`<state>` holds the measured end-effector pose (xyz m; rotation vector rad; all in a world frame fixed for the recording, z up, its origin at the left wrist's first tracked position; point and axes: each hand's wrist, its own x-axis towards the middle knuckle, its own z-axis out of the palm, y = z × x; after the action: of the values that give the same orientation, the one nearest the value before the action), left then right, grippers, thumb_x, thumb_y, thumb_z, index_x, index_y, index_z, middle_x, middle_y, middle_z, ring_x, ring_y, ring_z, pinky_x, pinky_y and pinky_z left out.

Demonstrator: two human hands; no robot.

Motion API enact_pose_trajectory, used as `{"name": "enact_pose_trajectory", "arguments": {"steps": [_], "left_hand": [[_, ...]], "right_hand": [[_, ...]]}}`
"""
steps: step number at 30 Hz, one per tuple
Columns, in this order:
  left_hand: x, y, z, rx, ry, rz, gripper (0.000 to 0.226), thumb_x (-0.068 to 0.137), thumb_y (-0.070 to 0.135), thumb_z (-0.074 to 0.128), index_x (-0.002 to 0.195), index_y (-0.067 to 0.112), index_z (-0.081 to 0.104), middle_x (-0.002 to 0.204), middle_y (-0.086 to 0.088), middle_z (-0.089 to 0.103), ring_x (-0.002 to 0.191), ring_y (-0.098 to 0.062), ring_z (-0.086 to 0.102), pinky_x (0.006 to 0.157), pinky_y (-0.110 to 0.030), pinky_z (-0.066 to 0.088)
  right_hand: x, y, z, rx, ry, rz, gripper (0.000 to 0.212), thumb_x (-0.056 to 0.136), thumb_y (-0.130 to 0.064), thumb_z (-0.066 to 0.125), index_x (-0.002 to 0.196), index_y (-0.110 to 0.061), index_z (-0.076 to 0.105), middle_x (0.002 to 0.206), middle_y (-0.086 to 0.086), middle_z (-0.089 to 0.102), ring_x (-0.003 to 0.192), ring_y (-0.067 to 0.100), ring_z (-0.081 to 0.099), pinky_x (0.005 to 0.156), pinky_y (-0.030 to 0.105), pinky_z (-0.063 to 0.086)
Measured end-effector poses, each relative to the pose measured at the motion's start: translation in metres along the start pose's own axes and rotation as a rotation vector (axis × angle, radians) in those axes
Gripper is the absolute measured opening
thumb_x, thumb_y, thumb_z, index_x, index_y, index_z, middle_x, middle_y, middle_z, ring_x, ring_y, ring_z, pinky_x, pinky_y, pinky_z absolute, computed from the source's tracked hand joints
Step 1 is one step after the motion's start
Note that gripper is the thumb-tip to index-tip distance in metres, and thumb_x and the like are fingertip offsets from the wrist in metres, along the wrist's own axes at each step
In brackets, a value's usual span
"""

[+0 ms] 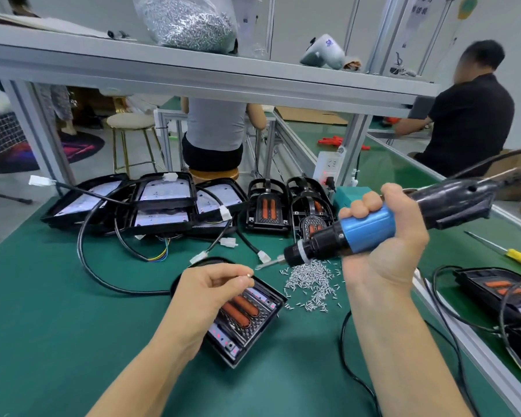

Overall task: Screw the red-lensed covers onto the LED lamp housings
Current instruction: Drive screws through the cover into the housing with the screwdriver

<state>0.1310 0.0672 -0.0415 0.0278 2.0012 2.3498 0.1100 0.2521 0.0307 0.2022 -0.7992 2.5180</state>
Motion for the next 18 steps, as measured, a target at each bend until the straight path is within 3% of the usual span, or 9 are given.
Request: {"name": "enact_pose_trajectory", "arguments": {"steps": [18], "left_hand": [[-0.0001,-0.0062,0.0031,0.123,-0.025,0.039,0.013,0.081,-0.004,0.067,0.077,0.006,0.073,0.066,-0.002,0.069,0.050,-0.010,0.061,0.047,-0.014,0.046]], "right_hand": [[-0.0084,0.0062,0.0001,-0.038,-0.047,0.024,0.012,0.076,-0.012,0.058,0.080,-0.018,0.050,0.058,-0.005,0.047,0.049,0.010,0.046,0.056,0.021,0.045]]}}
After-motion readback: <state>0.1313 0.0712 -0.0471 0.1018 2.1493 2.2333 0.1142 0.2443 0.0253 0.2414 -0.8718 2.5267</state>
